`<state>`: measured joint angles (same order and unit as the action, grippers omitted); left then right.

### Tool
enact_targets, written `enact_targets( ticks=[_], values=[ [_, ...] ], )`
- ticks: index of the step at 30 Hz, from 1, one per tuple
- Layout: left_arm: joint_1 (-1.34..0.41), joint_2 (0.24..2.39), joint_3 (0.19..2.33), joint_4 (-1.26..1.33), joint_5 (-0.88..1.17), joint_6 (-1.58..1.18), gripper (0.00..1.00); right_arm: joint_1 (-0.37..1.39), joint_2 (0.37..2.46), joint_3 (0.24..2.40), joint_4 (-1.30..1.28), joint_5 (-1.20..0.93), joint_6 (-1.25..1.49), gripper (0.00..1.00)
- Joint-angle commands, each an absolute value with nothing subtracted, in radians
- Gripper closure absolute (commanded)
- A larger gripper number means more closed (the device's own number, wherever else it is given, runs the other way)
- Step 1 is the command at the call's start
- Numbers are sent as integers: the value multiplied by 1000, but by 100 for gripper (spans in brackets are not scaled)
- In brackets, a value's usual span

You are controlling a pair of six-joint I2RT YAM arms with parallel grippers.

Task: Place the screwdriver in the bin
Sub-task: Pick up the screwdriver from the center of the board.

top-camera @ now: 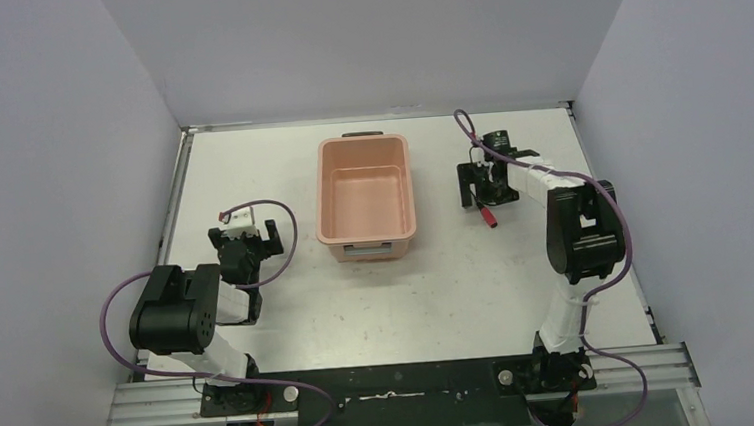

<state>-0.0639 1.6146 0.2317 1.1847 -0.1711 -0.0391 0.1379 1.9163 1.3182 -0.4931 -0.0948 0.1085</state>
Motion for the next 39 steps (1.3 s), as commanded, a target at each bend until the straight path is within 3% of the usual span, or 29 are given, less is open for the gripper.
enact_targets(
  ticks=[1, 11, 17, 20, 39],
  values=[
    [-66, 1611, 255, 1210, -172, -31, 3, 134, 1909, 1285, -432, -102, 124, 19],
    [-66, 1611, 255, 1209, -172, -31, 3, 135, 1940, 1256, -429, -68, 121, 39],
    [-66, 1612, 255, 1210, -172, -32, 3, 135, 1937, 1253, -425, -70, 119, 82],
    [-66, 1611, 255, 1209, -172, -31, 3, 135, 1916, 1258, -431, -66, 119, 99],
    [-66, 1611, 255, 1209, -172, -31, 3, 134, 1748, 1497, -622, -3, 111, 100]
  ],
)
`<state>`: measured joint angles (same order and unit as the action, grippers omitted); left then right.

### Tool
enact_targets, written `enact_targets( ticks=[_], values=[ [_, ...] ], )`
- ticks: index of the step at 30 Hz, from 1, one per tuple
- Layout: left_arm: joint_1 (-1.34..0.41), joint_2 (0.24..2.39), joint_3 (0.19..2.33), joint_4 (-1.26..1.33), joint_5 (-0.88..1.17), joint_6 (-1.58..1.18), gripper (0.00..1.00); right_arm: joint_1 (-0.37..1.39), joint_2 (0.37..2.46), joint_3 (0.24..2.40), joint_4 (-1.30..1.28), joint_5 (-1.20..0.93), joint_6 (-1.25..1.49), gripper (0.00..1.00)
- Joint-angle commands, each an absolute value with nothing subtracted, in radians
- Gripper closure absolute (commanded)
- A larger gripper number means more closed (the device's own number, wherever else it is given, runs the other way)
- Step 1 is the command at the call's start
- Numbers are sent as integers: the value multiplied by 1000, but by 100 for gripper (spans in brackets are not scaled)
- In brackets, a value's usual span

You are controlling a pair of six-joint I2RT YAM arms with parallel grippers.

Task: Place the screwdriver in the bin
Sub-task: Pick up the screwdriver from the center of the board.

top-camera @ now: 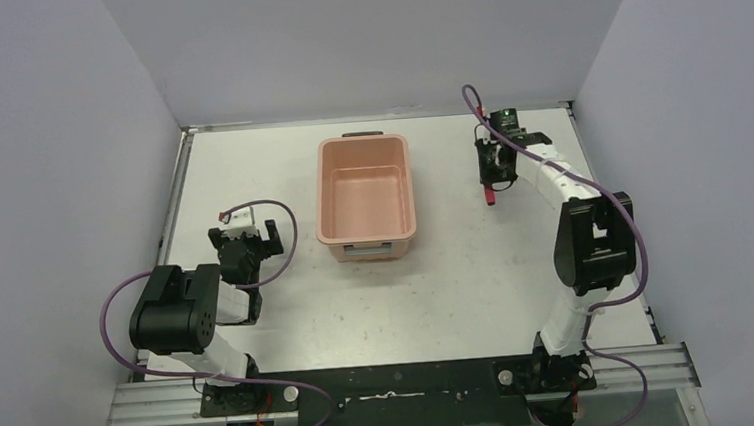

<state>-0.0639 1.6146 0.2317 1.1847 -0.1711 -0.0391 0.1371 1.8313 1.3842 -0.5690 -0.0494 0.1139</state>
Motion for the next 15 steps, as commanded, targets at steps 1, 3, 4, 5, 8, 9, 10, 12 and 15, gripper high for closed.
enact_targets(
  ticks=[1, 3, 4, 5, 8, 9, 10, 12, 15],
  values=[
    [-66, 1611, 255, 1209, -172, -31, 3, 134, 1743, 1520, -645, -3, 112, 100],
    [-66, 1610, 255, 1209, -172, -32, 3, 134, 1734, 1568, -678, -3, 117, 100],
    [-66, 1611, 255, 1210, -172, -32, 3, 134, 1729, 1595, -694, 23, 124, 100],
    [-66, 1611, 255, 1209, -172, -31, 3, 136, 1722, 1618, -709, 31, 130, 100],
    [-66, 1610, 255, 1209, -172, -31, 3, 136, 1699, 1676, -737, 47, 149, 100],
    [-66, 1611, 255, 1209, -172, -31, 3, 136, 1693, 1696, -746, 51, 154, 100],
    [-66, 1612, 255, 1209, -172, -32, 3, 135, 1690, 1719, -758, 54, 156, 100],
    [-66, 1610, 255, 1210, -172, -31, 3, 136, 1692, 1774, -790, 62, 160, 100],
    [-66, 1610, 255, 1209, -172, -32, 3, 135, 1714, 1872, -856, 77, 160, 100]
  ],
)
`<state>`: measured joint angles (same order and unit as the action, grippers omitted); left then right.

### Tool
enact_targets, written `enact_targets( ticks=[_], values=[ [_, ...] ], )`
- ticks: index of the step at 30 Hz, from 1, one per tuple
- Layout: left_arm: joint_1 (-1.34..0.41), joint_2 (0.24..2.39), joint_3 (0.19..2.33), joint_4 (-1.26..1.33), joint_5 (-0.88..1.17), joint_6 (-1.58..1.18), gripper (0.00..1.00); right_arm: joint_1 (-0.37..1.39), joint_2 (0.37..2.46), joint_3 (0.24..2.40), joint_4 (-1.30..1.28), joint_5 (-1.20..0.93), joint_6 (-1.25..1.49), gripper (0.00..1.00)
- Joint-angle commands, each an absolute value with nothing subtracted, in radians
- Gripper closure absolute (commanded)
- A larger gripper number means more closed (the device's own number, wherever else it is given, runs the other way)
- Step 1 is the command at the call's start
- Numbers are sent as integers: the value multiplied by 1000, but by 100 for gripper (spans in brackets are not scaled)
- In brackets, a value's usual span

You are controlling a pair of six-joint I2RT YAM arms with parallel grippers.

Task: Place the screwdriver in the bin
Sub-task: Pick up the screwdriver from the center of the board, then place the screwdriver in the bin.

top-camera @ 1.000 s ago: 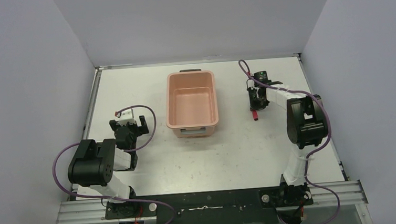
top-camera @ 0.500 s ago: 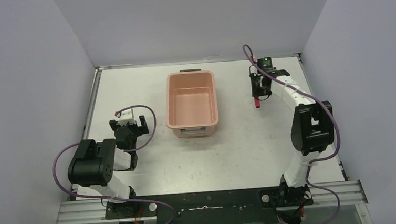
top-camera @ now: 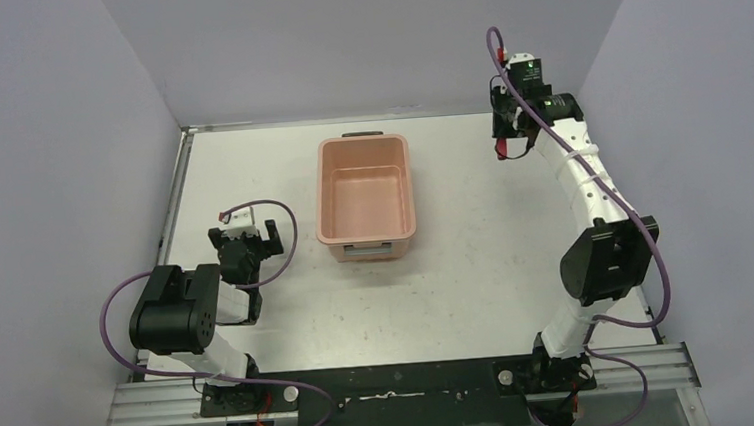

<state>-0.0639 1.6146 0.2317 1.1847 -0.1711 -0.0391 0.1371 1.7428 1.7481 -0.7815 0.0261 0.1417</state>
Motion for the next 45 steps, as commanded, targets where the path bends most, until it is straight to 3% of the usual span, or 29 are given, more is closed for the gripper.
enact_targets(
  ticks=[1, 11, 29, 45],
  values=[
    [-66, 1610, 255, 1209, -173, -31, 3, 136, 1721, 1901, -874, 84, 160, 100],
    [-66, 1611, 255, 1209, -171, -31, 3, 164, 1750, 2083, -982, 146, 201, 100],
    [-66, 1611, 255, 1209, -172, -31, 3, 574, 1856, 2143, -955, 288, 426, 100],
    [-66, 1610, 255, 1209, -172, -31, 3, 780, 1957, 2116, -818, 338, 557, 100]
  ],
)
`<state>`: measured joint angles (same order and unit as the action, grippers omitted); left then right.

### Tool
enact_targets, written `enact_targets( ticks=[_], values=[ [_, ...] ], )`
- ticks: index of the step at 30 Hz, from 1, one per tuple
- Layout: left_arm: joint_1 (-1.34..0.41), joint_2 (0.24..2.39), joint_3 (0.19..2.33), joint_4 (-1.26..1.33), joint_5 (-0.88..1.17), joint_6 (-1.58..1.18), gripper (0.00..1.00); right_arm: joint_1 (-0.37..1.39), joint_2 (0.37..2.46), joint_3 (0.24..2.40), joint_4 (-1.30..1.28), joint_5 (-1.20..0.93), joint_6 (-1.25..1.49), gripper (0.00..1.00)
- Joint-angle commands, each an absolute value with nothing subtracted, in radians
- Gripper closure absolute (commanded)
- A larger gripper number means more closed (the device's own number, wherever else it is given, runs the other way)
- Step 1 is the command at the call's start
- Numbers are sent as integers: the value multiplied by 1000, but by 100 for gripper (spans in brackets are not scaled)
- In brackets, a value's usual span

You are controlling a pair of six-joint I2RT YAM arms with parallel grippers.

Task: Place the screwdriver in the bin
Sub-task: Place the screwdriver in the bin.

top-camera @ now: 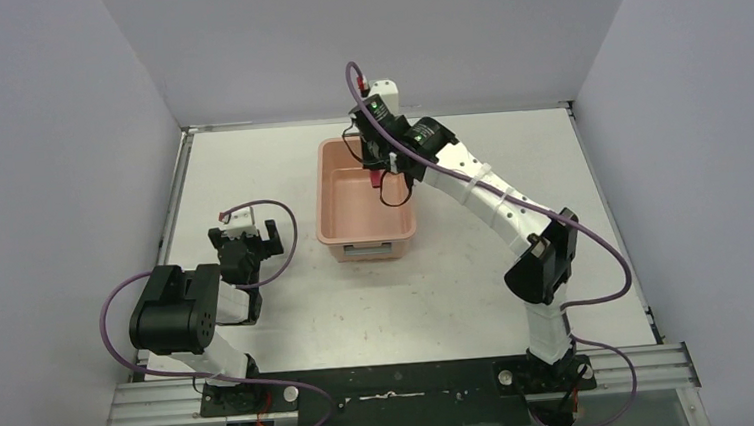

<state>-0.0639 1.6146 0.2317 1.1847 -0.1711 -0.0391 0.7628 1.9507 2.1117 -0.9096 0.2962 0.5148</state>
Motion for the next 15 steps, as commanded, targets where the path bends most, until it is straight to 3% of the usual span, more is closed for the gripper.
enact_targets(
  ticks=[1, 15],
  values=[
    [-66, 1611, 255, 1210, -172, -32, 3, 781, 1958, 2102, -804, 334, 559, 100],
    [-66, 1612, 255, 1210, -172, -32, 3, 779, 2025, 1885, -635, 303, 570, 100]
  ],
)
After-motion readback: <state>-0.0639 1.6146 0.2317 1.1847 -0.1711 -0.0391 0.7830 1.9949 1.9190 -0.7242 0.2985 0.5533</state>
